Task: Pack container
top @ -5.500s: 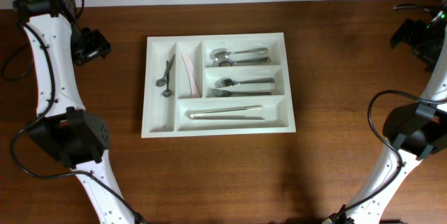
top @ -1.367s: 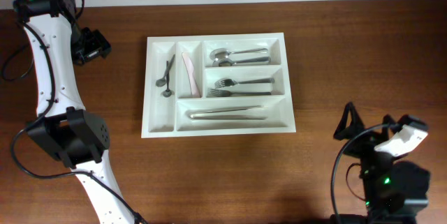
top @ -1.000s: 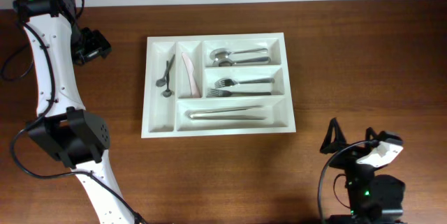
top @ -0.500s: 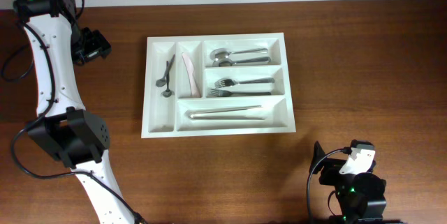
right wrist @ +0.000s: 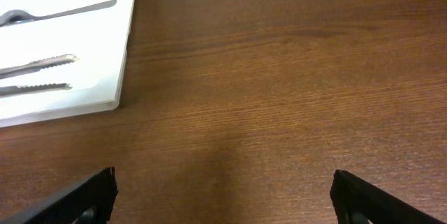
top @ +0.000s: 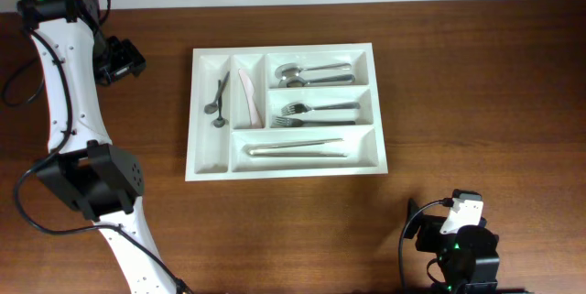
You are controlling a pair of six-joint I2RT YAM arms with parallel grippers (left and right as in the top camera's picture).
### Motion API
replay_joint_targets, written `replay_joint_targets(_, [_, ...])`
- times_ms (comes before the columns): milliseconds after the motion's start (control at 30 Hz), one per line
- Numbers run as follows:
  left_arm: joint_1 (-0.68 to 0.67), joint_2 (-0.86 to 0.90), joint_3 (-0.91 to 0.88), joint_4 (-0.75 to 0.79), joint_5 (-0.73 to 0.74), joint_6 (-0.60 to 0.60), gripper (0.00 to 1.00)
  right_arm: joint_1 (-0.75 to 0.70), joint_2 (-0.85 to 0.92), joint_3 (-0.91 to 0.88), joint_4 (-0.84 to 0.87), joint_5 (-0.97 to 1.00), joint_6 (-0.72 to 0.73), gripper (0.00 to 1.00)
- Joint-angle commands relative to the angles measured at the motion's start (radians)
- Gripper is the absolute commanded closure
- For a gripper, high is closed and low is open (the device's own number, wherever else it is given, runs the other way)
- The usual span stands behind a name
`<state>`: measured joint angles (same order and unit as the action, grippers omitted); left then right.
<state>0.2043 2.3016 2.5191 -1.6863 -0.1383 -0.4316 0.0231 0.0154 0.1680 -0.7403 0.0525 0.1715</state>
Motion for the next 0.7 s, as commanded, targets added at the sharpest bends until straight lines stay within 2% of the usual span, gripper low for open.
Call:
replay_joint_targets(0, [0.002,-0.026,0.012,-0.001,0.003,-0.009,0.01,0.01,-0.012,-0.006,-0.013,-0.008,-0.01,0.01])
replay_joint_targets(667, [0.001,-0.026,0.012,-0.001,0.003,-0.009,0.01,0.01,-0.012,-0.003,-0.019,-0.018,-0.01,0.01])
